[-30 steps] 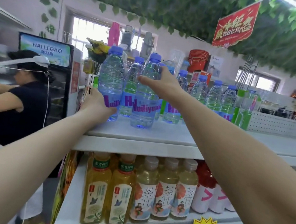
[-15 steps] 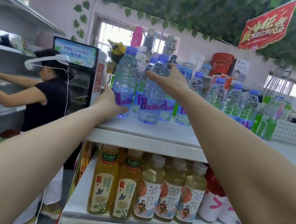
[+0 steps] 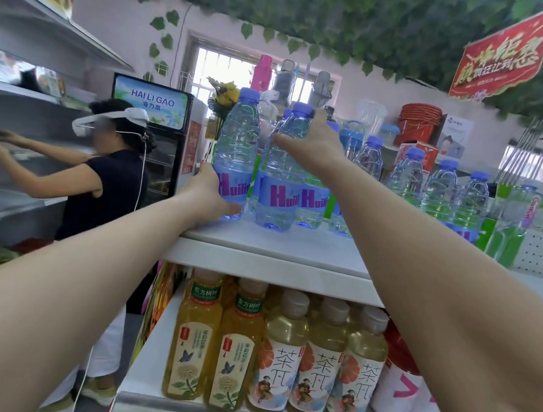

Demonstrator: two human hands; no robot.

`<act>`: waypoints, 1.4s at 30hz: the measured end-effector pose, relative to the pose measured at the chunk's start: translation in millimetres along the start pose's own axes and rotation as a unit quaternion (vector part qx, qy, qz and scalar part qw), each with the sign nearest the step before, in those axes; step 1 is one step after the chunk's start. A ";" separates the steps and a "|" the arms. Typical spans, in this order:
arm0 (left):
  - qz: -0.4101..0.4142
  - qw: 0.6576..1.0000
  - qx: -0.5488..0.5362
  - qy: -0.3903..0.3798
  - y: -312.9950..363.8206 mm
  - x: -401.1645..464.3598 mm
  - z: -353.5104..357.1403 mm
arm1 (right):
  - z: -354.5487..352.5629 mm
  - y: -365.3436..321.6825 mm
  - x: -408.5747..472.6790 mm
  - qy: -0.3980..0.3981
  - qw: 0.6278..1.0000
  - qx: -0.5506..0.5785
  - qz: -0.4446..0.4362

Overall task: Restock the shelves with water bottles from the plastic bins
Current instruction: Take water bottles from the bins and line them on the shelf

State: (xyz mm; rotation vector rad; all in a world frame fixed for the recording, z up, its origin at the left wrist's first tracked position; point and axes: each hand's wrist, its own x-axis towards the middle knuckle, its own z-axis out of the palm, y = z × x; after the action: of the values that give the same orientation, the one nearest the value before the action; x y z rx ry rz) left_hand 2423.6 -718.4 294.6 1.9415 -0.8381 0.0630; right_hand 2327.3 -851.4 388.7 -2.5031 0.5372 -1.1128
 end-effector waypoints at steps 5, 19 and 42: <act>-0.002 1.000 0.001 0.009 -0.7 1.4 0.1 | 5.4 4.8 1.3 0.022 0.999 -0.024 -0.009; 0.273 0.919 0.182 0.220 13.1 -17.1 10.1 | -23.7 31.5 -42.3 0.081 0.965 -0.221 -0.116; 0.463 0.869 0.051 -0.170 152.6 -281.5 435.5 | -243.4 371.1 -478.1 -0.025 0.858 -0.504 0.094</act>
State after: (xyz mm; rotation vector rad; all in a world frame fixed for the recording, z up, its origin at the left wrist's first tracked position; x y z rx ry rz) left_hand 1992.0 -962.5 79.5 1.4874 -1.9803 0.3469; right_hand 1772.7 -986.6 73.0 -3.1657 1.6603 -0.7654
